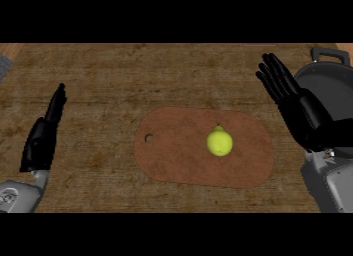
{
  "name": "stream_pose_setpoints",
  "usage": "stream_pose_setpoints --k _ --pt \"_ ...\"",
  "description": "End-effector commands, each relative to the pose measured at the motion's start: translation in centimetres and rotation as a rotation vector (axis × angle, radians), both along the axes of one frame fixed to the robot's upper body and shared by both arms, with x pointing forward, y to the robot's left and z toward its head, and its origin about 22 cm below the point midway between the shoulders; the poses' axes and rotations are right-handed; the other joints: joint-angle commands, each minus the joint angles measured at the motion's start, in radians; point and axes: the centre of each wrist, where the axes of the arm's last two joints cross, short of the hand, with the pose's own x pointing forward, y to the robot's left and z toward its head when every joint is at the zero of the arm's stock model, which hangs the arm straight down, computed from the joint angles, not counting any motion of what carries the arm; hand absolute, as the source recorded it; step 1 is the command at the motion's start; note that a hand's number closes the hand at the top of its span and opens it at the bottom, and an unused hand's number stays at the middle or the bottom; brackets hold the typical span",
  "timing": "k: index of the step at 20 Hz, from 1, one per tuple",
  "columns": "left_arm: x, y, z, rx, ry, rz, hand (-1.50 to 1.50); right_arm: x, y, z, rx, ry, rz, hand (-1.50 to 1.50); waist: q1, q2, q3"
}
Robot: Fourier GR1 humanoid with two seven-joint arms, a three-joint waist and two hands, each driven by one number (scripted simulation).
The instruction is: Pick the pear from the cutting board and place it in the pot
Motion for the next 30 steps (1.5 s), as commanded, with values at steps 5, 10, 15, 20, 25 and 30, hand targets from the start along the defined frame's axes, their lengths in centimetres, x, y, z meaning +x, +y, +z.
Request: stream_pose_setpoints --k 5,10,15,20,25,30 --pt "2.2 -4.3 4.7 -0.275 -0.156 -0.119 0.00 4.6 -3.3 -1.9 0.193 0.176 0.300 1.50 0.071 0.004 -0.002" --pt "3.0 -5.7 5.9 -0.399 -0.138 -0.169 0.00 5.6 -10.6 -2.0 -0.268 0.203 0.208 -1.50 0.068 0.009 -0.004" --pt "3.6 -4.1 5.5 -0.410 -0.138 -0.134 0.00 5.9 -12.9 -2.8 -0.225 0.039 0.434 -1.50 0.047 0.000 -0.003" --pt "4.0 -2.4 6.8 -0.413 -0.117 -0.136 0.00 8.7 -11.8 -0.6 -0.448 0.015 0.524 -1.50 0.054 -0.011 -0.006" --pt "3.3 -3.2 5.9 -0.436 -0.102 -0.162 0.00 10.5 -10.6 2.4 -0.657 0.074 0.650 -1.50 0.061 -0.015 -0.007" --pt "2.9 -2.2 4.3 -0.423 -0.120 -0.122 0.00 12.2 -5.9 2.2 -0.749 0.069 0.750 -1.50 0.032 -0.023 -0.009"
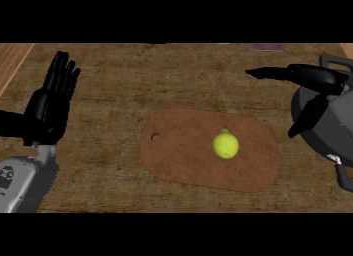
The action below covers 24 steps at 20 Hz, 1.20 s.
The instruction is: Pick the pear from the cutting board and place it in the pot
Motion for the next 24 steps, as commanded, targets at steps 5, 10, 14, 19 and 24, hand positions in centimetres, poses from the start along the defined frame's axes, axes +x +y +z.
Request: stream_pose_setpoints --k 5,10,14,19,24 --pt "0.1 1.3 0.4 0.013 0.004 0.023 0.00 1.6 5.1 -2.5 -0.123 0.111 0.184 -1.50 -0.025 -0.007 -0.001" --pt "-0.7 1.7 0.3 0.007 0.019 0.017 0.00 2.0 6.7 -3.9 -0.192 0.163 0.179 -1.50 -0.032 -0.011 -0.001" --pt "-0.4 0.9 0.1 0.010 0.001 0.049 0.00 0.8 7.3 -6.1 -0.188 0.190 0.232 -1.50 -0.047 -0.014 -0.001" --pt "-1.2 2.9 -0.5 -0.004 0.028 0.029 0.00 0.5 7.1 -7.3 -0.166 0.163 0.247 -1.50 -0.043 -0.013 -0.002" --pt "-2.2 1.9 -0.1 -0.013 0.009 0.025 0.00 -0.5 7.6 -8.7 -0.116 0.117 0.244 -1.50 -0.045 -0.017 -0.001"
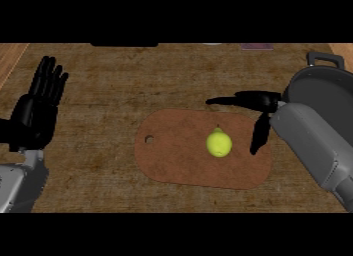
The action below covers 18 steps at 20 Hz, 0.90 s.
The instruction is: Pick the pear from the cutting board and place it in the pot
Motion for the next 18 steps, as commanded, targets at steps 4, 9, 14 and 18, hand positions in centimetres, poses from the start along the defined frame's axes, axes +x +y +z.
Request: stream_pose_setpoints --k 4,9,14,18 --pt "0.6 0.4 1.0 -0.001 -0.001 -0.002 0.00 0.0 2.4 0.5 0.012 0.021 0.064 -1.50 -0.008 -0.002 0.000" --pt "0.6 -0.2 -0.3 0.013 -0.003 -0.002 0.00 0.1 2.9 -1.6 -0.068 0.011 0.027 -1.50 -0.002 0.000 0.000" --pt "0.3 -1.8 0.5 -0.018 0.021 -0.008 0.00 -1.2 5.3 -4.2 -0.045 0.039 0.023 -1.50 -0.001 -0.001 0.000" --pt "-0.2 -0.4 0.7 0.000 -0.004 0.016 0.00 -1.6 1.9 -5.2 -0.042 0.036 0.049 -1.50 0.000 -0.001 0.000"
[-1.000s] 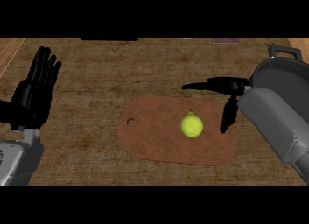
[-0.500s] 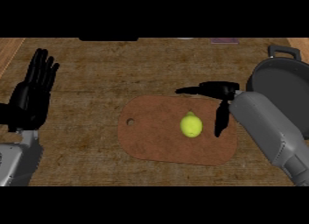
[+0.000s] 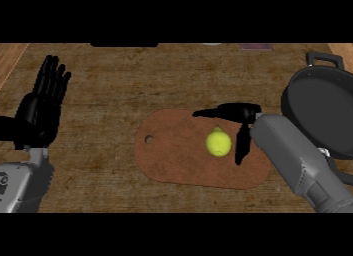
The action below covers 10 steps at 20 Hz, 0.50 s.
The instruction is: Pick the pear from the cutting board and place it in the pot
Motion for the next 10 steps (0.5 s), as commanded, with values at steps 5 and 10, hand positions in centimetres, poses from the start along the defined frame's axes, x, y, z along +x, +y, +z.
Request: stream_pose_setpoints --k 5,10 --pt "-0.4 0.8 0.1 0.010 0.000 0.003 0.00 -1.5 1.9 -3.1 0.002 0.047 0.047 -1.50 0.000 0.001 0.000" --pt "1.0 -0.1 0.9 -0.002 -0.011 0.010 0.00 -1.4 3.9 -2.1 0.133 -0.016 0.174 1.50 -0.002 0.003 0.000"
